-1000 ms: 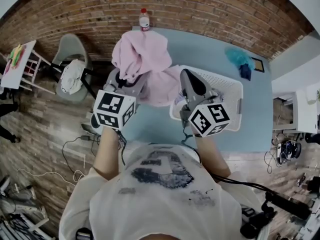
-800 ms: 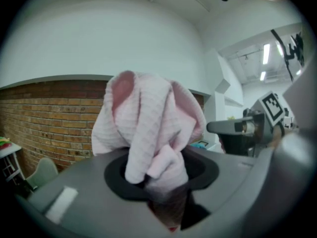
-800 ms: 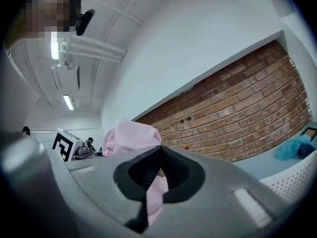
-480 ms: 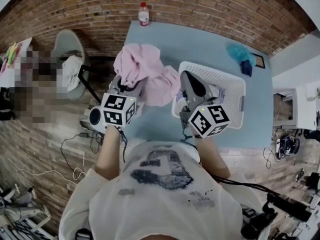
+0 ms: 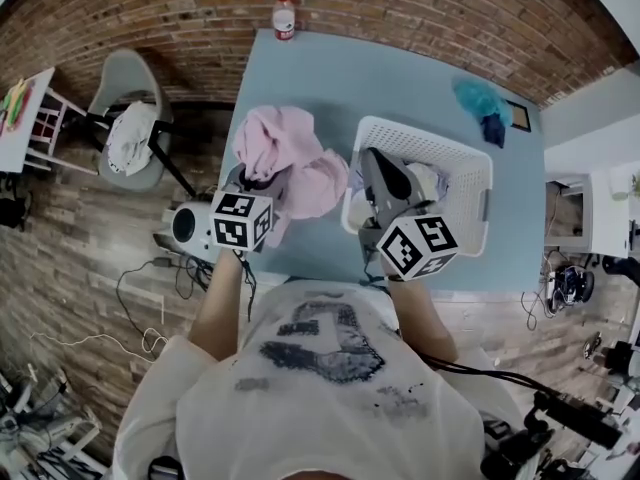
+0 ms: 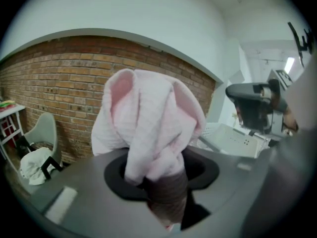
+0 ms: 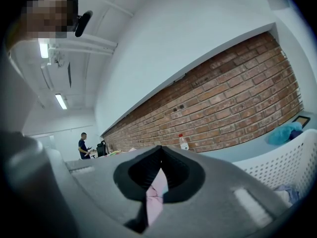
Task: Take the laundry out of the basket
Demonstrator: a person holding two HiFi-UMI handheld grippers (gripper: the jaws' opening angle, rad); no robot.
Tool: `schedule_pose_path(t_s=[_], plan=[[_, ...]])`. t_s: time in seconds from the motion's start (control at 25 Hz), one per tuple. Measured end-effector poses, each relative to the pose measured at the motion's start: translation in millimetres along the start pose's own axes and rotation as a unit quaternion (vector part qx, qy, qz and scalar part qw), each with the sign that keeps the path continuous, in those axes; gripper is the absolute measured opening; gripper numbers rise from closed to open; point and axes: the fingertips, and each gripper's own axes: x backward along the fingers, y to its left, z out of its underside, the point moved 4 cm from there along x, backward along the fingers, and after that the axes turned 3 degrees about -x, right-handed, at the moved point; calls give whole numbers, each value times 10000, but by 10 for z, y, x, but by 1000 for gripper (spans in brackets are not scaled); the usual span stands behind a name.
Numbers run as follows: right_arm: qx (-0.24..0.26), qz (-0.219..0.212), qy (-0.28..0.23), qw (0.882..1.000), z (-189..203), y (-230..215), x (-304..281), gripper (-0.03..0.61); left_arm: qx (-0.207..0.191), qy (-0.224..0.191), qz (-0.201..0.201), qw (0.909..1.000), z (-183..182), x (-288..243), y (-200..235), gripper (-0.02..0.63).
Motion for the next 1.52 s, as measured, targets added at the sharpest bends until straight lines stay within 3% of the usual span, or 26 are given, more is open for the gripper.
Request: schedule_pose_path(t_s=[0.56, 0.8, 0.96, 1.24, 1.52], plan=[[-170, 31, 203, 9996, 211, -72, -55, -3, -38, 793, -96, 9968, 708, -382, -17, 199], [-215, 92, 226, 9995, 229, -120, -94, -3, -249, 1212, -37, 9923, 929, -582, -95, 223], [-229, 101, 236, 9994, 216, -152, -88, -3, -469, 1236, -95, 9912, 956, -625, -192, 239], [-236, 101, 246, 9994, 226, -182, -112, -2, -145, 1130, -29, 9935, 922, -631, -143, 327], [-262, 65, 248, 9993, 237, -155, -124, -2, -120, 935, -93, 9955, 793, -567, -79, 341]])
